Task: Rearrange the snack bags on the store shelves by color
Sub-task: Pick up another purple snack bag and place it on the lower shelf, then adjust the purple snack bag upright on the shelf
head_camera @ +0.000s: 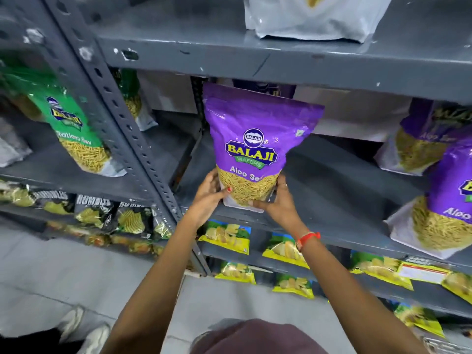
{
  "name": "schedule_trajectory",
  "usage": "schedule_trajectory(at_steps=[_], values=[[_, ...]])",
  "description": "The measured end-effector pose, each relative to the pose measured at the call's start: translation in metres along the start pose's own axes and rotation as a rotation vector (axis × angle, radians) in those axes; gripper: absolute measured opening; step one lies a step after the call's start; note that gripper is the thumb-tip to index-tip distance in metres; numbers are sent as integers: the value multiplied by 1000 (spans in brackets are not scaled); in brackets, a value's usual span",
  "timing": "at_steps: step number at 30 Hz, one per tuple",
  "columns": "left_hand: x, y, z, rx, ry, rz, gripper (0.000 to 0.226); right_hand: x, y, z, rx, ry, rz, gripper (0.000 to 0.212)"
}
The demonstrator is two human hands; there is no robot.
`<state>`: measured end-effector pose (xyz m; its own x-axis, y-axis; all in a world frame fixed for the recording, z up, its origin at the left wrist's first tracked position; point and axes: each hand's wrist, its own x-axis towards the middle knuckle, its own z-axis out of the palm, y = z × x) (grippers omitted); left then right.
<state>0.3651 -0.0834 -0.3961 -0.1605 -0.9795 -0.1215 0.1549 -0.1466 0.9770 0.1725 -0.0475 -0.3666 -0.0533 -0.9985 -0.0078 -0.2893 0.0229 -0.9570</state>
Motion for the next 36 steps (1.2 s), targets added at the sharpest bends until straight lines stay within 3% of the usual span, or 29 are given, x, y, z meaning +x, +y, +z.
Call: schedule_trajectory(at_steps=[8,16,20,23,25,32,36], values=[[-19,8,-8,-26,-52,0,70,-14,-1,12,5,5,-28,74],[-29,14,-4,-24,-53,24,67,-17,-6,10,-11,-38,-20,87],[-49,27,8,-69,203,168,68,-28,-5,1,-10,-29,9,112],[-74,44,34,-113,521,316,44,-46,-8,-18,-19,86,-10,98],[-87,60,58,-164,599,413,32,-61,-14,-36,13,166,-64,84],[-124,130,175,-91,398,665,31,-102,-77,-129,132,430,-331,67],[-139,185,251,-111,123,752,28,-120,-129,-203,160,674,-462,59]])
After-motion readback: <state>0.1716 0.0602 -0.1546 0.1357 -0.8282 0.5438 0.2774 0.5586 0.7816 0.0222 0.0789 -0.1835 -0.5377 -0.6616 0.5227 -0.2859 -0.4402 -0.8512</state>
